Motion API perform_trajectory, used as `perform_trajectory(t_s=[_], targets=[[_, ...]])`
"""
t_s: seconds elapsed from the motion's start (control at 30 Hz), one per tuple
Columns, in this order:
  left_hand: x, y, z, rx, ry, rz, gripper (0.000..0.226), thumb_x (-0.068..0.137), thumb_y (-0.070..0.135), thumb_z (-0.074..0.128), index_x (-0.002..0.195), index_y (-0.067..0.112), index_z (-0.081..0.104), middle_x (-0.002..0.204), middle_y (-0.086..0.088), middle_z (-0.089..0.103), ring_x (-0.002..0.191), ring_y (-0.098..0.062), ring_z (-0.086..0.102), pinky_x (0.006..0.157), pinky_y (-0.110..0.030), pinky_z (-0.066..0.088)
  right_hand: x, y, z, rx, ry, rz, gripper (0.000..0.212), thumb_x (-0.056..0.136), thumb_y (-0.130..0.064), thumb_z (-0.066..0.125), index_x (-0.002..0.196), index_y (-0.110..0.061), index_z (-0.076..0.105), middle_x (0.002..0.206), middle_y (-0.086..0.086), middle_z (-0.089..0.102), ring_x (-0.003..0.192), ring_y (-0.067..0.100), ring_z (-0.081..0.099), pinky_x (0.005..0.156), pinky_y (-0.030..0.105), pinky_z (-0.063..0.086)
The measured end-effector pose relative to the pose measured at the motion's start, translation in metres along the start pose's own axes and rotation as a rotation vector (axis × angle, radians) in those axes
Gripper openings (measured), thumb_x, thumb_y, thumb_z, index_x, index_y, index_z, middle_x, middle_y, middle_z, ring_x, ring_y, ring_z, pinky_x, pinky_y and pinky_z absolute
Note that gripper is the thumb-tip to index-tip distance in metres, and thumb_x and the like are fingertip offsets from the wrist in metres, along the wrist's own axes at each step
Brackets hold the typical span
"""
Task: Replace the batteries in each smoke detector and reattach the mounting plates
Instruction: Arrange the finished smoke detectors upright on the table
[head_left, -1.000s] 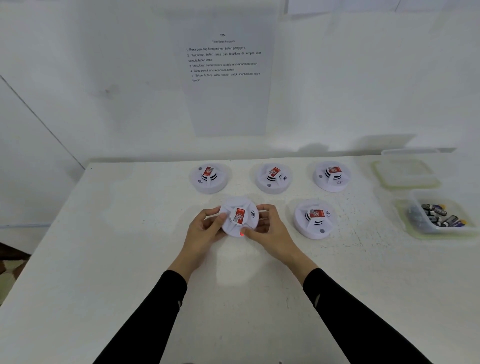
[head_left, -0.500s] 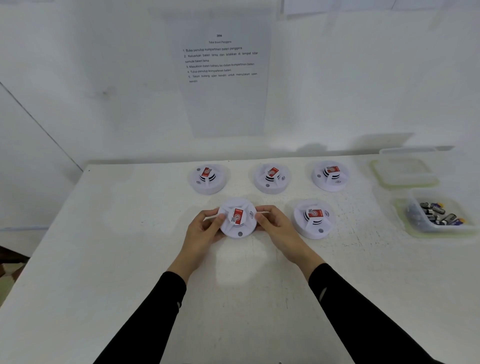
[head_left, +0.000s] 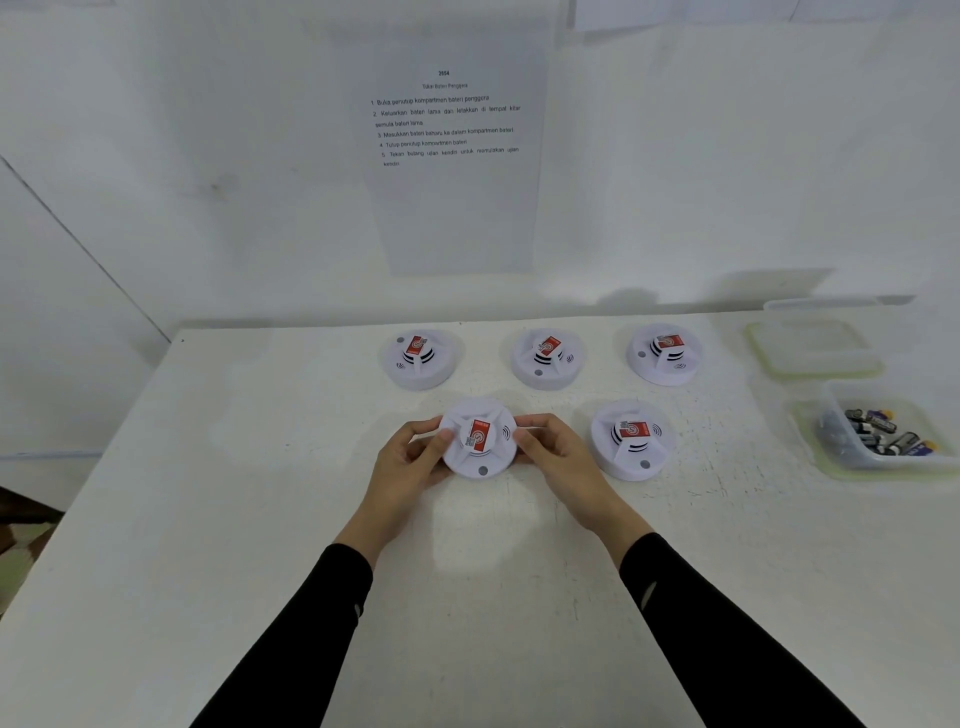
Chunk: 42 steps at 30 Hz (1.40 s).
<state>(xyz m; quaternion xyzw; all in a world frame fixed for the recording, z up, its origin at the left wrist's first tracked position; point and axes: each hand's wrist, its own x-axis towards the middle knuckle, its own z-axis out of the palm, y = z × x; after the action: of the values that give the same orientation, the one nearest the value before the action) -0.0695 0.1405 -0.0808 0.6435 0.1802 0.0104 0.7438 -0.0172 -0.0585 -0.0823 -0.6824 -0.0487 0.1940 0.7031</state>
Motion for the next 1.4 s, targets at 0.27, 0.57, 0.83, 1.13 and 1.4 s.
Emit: perform_trajectory(t_s=[0.27,0.57,0.83,1.13,1.4], targets=[[-0.0007,-0.0008,-0.0007,0.004,0.0,0.003,0.028,0.096,0.025,0.064,0.122,0.015,0.065,0.109,-0.008,0.075,0.102,-0.02,0.073,0.084,-0.029,0.059,-0.001,-0.0008,0.0011,0.007,0.008,-0.01,0.019,0.097,-0.017,0.055,0.114,-0.008,0.061,0.108,0.009,0.07,0.101,0.023,0.067,0.089,0.026,0.054],[-0.001,-0.0002,-0.0006,0.001,-0.004,0.007,0.029,0.096,0.025,0.064,0.123,0.015,0.064,0.109,-0.008,0.075,0.102,-0.02,0.073,0.081,-0.027,0.059,-0.0015,0.0008,0.0006,0.0,0.005,-0.014,0.019,0.097,-0.019,0.056,0.113,-0.01,0.061,0.107,0.008,0.071,0.101,0.023,0.067,0.093,0.032,0.053],[0.0,-0.0012,-0.001,-0.002,-0.007,0.006,0.03,0.096,0.025,0.064,0.124,0.014,0.063,0.109,-0.009,0.075,0.102,-0.02,0.073,0.083,-0.029,0.06,-0.0006,0.0019,0.0012,-0.014,0.008,-0.016,0.019,0.097,-0.02,0.056,0.113,-0.011,0.061,0.106,0.004,0.072,0.102,0.02,0.067,0.096,0.034,0.052],[0.0,-0.0018,-0.0006,-0.023,0.003,-0.006,0.029,0.096,0.023,0.063,0.124,0.015,0.063,0.108,-0.009,0.075,0.101,-0.02,0.073,0.082,-0.027,0.059,-0.0004,0.0027,0.0001,-0.008,0.008,-0.028,0.018,0.097,-0.018,0.056,0.112,-0.009,0.061,0.106,0.007,0.072,0.101,0.023,0.068,0.095,0.035,0.053],[-0.0007,-0.0011,0.0006,-0.027,0.009,-0.004,0.029,0.096,0.023,0.064,0.123,0.014,0.063,0.105,-0.007,0.076,0.099,-0.019,0.073,0.078,-0.024,0.058,-0.0009,0.0018,0.0006,-0.013,0.012,-0.027,0.019,0.098,-0.018,0.055,0.113,-0.009,0.061,0.108,0.007,0.071,0.102,0.025,0.067,0.095,0.034,0.053]])
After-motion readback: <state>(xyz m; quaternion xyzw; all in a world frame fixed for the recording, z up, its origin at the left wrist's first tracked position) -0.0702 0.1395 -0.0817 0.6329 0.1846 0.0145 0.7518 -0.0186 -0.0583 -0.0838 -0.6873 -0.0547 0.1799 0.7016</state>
